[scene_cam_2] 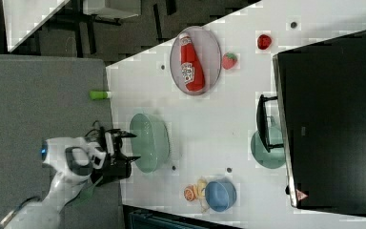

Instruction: Drag strainer left to right.

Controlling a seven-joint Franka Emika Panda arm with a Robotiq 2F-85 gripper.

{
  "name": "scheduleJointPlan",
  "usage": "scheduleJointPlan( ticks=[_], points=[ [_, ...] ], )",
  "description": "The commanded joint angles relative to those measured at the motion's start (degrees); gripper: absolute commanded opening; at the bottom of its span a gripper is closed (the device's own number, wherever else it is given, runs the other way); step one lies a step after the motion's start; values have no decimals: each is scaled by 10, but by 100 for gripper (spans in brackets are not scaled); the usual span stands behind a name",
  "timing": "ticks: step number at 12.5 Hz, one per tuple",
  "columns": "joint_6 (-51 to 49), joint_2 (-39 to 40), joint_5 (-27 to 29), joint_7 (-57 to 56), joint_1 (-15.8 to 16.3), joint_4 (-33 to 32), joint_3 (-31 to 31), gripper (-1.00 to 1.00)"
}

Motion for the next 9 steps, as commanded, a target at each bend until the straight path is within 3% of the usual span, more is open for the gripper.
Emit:
scheduleJointPlan(
  ticks=[1,9],
  points=[
    [70,42,8,53,-11,-10,-8,100],
    [147,102,-36,53,22,-29,-80,100]
  ],
)
